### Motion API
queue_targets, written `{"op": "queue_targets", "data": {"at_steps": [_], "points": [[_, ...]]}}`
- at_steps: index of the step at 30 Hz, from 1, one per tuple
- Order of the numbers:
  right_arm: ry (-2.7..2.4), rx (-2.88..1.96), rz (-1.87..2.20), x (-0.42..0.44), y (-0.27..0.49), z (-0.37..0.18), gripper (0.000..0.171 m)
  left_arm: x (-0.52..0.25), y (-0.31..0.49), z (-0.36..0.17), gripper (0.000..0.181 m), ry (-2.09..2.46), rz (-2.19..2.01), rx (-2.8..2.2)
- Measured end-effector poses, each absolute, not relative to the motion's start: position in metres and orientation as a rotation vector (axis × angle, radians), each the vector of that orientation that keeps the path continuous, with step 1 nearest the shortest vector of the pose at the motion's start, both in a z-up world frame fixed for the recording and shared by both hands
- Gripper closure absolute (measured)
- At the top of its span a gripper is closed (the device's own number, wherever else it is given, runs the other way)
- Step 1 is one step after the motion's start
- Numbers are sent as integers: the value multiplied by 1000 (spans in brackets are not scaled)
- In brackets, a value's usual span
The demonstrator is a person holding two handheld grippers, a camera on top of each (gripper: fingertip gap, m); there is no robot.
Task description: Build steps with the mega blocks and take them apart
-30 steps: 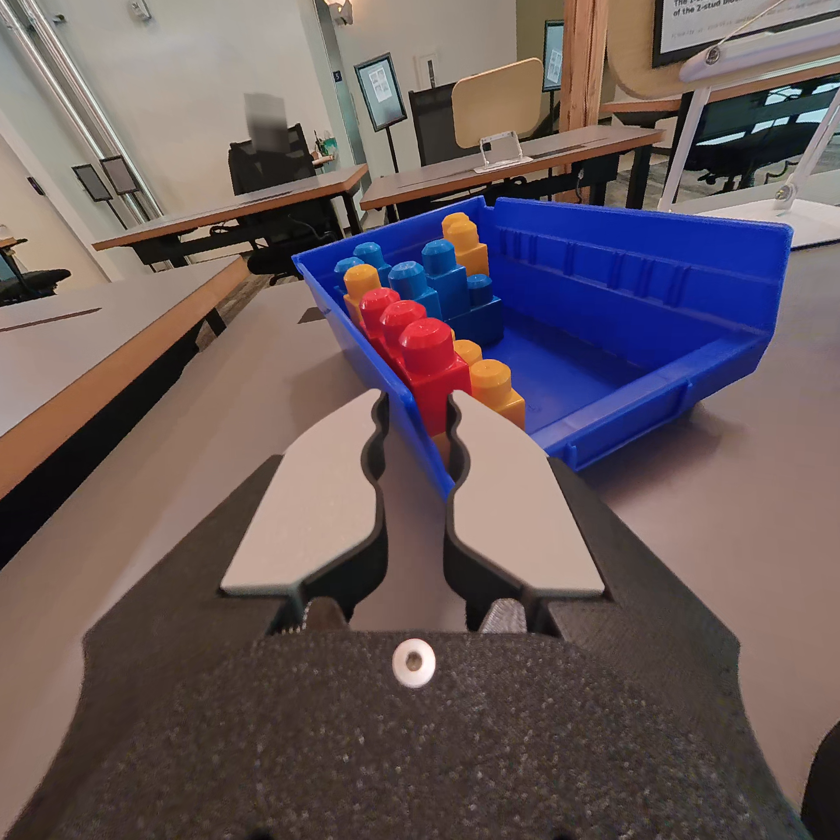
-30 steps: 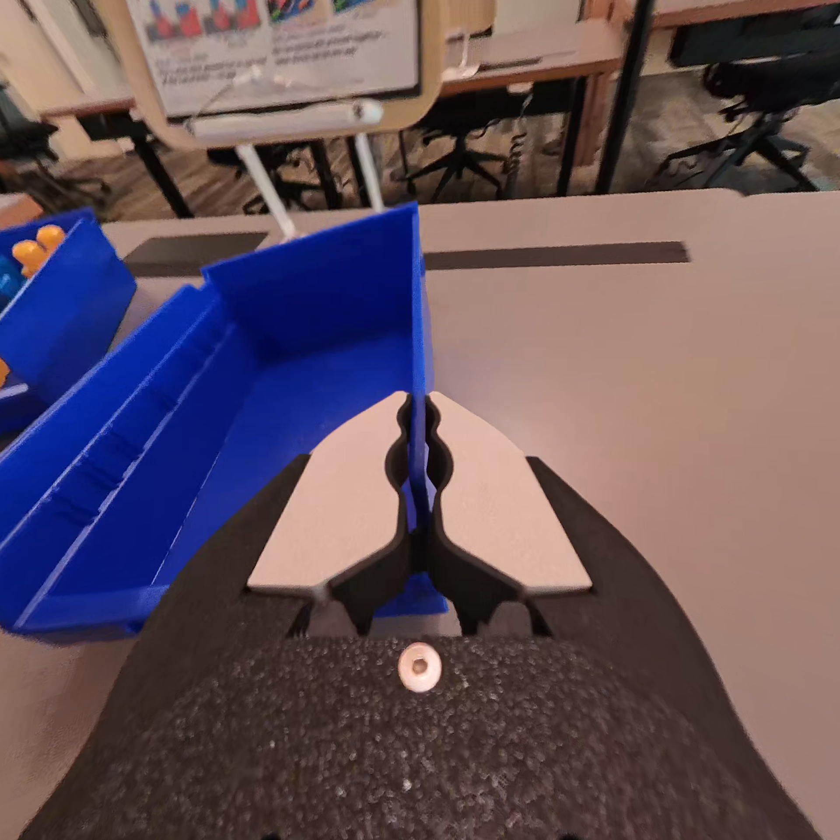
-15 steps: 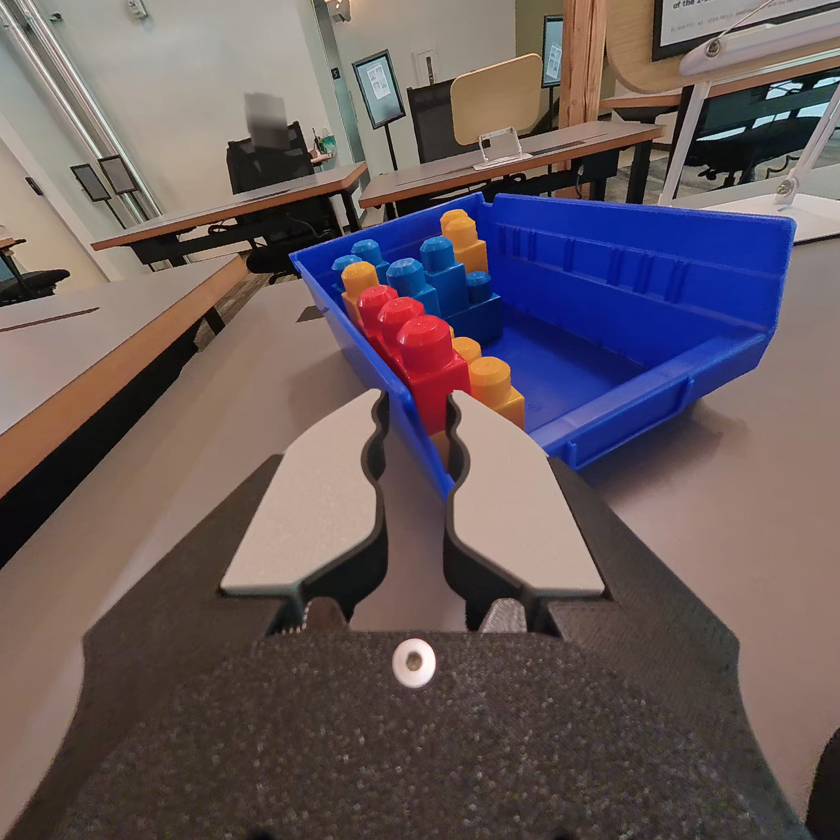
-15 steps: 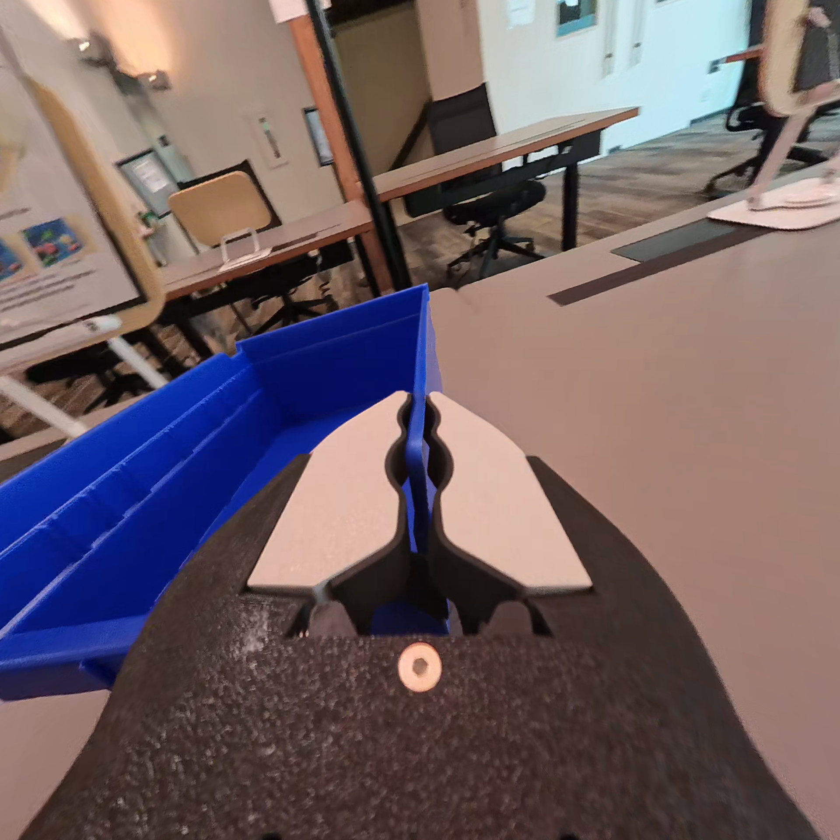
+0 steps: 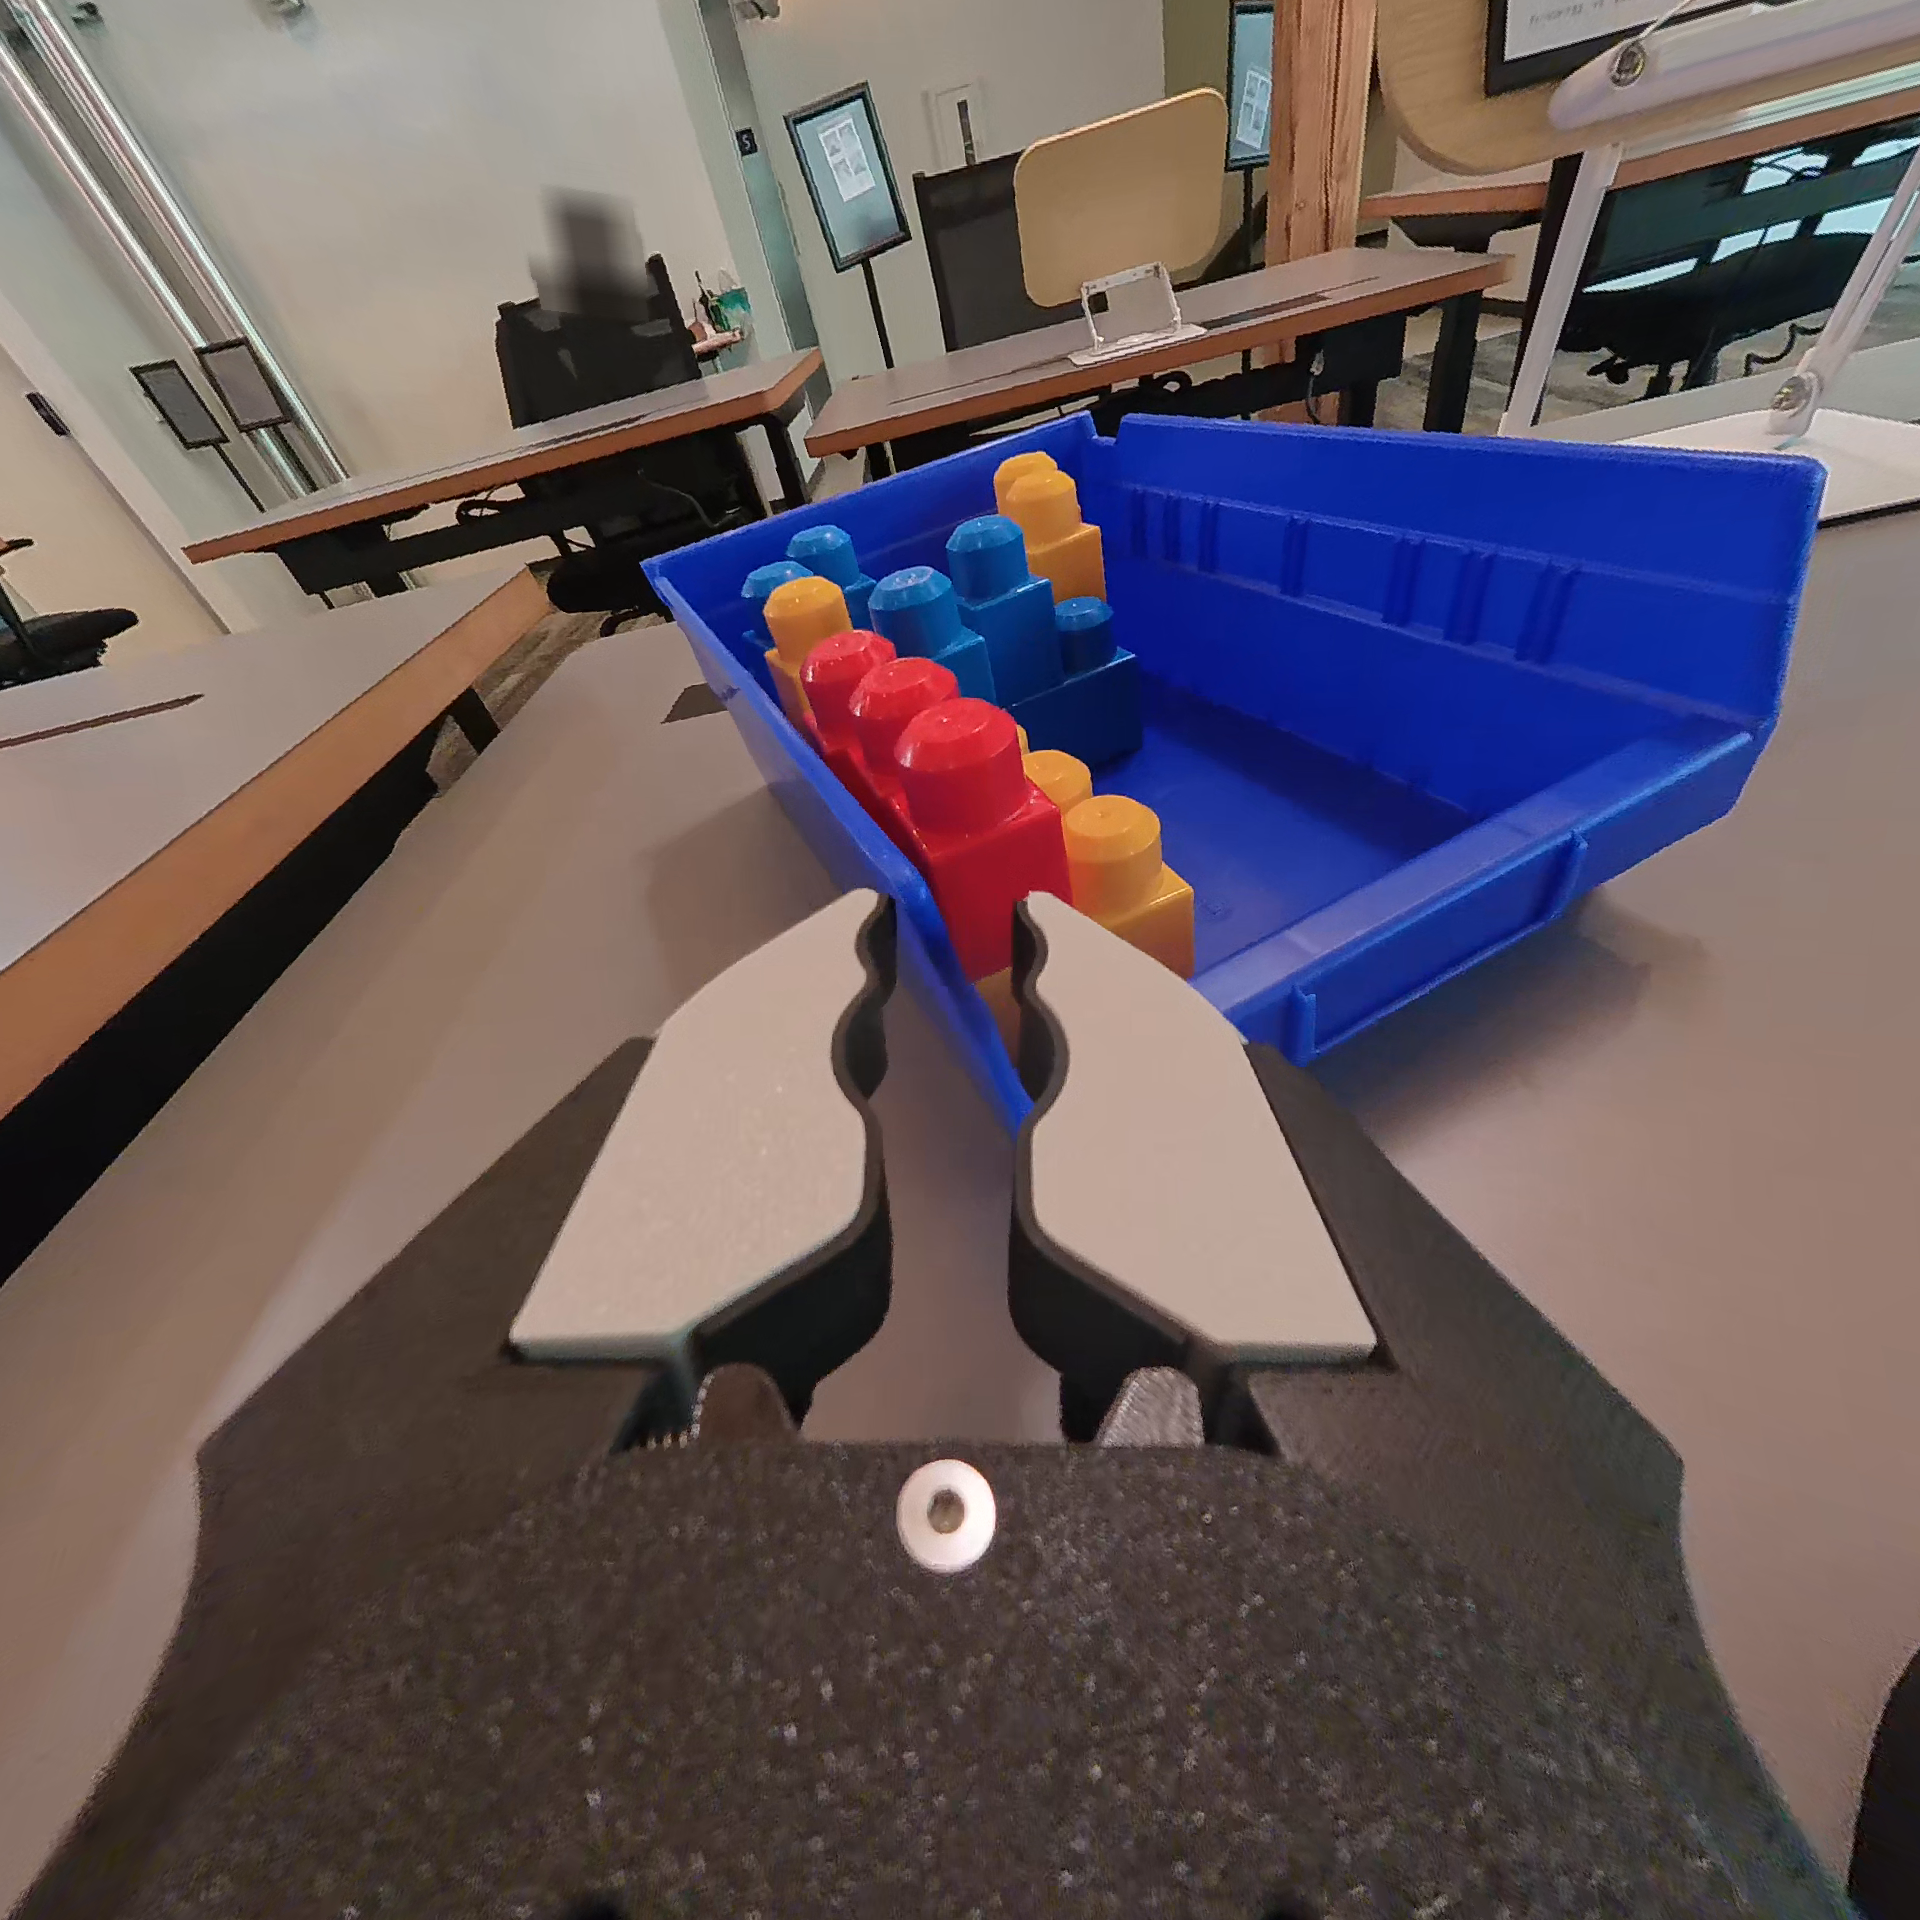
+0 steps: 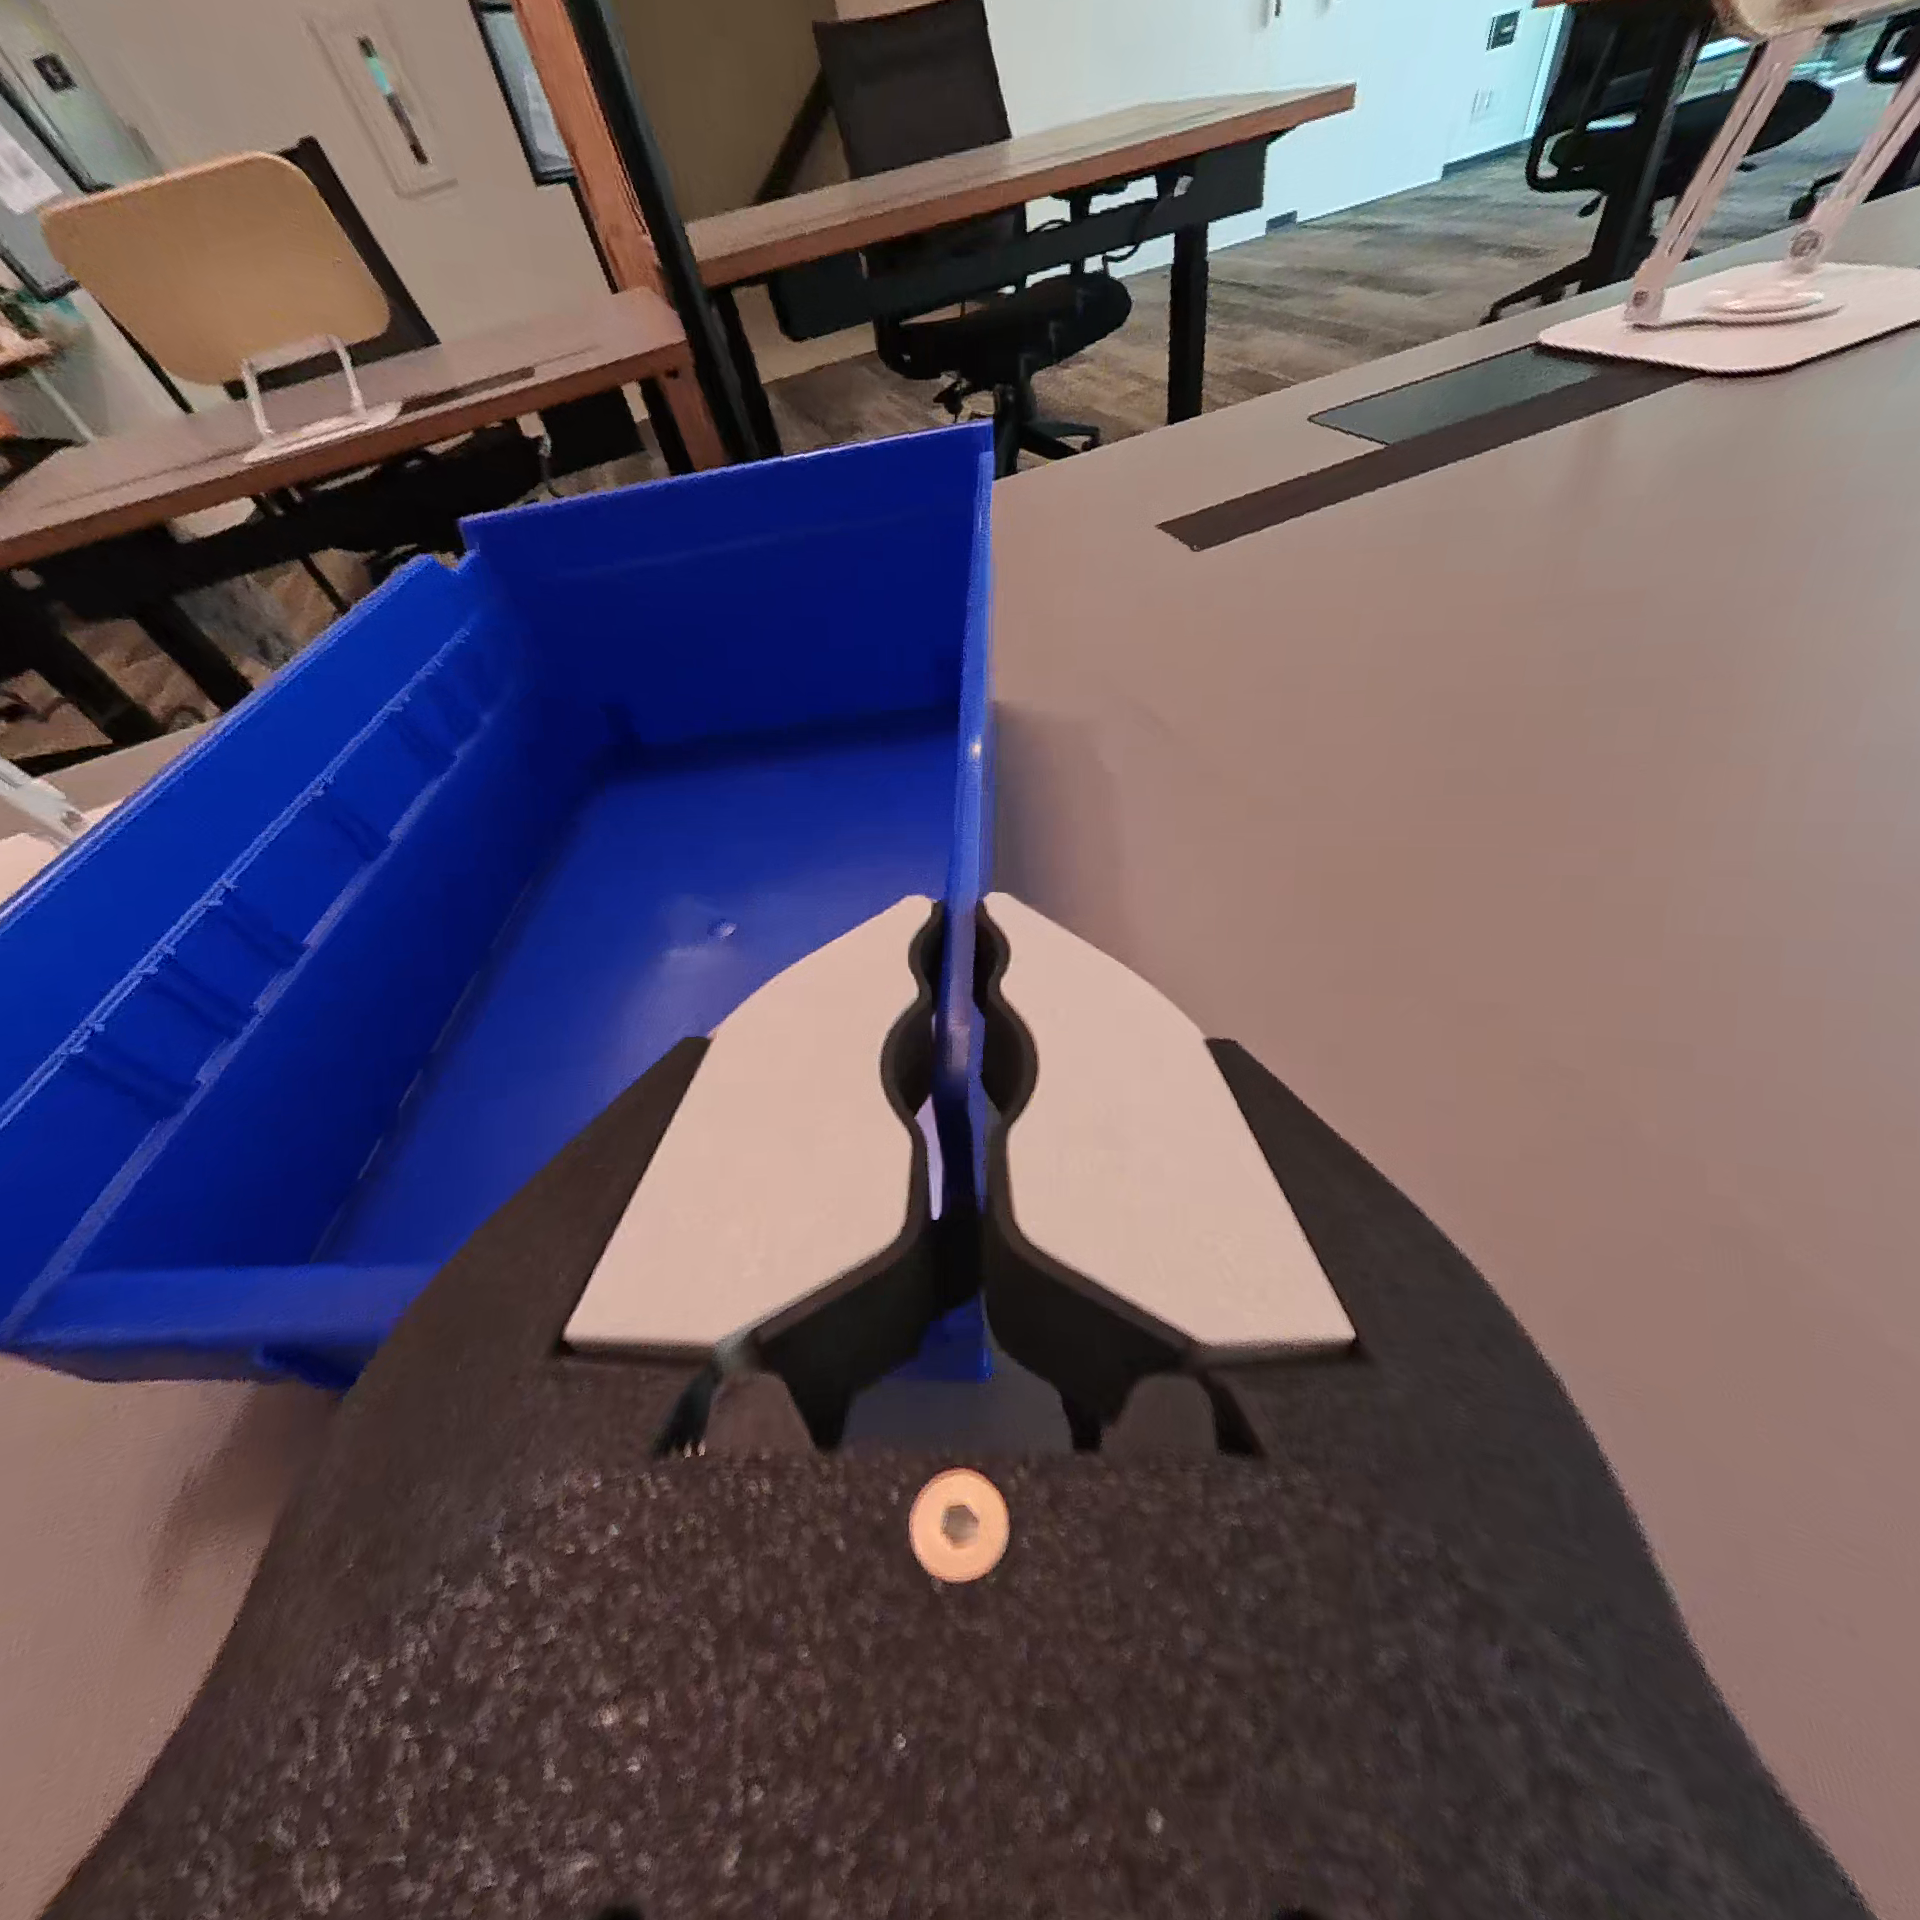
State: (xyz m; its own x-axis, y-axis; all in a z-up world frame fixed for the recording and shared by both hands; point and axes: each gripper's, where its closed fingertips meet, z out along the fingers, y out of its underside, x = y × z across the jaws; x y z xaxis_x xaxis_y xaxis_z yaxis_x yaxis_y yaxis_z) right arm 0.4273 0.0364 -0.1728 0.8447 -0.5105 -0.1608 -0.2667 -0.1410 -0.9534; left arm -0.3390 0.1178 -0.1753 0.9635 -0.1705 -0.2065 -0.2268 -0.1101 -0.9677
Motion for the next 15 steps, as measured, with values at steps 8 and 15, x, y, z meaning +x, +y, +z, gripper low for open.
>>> {"op": "queue_targets", "data": {"at_steps": [8, 15], "points": [[539, -1761, -247, 412, 47, -173, 167, -341, 120, -179, 165, 303, 81, -1712], [505, -1779, -252, 398, 56, -173, 166, -345, 125, -183, 170, 278, 151, -1763]]}}
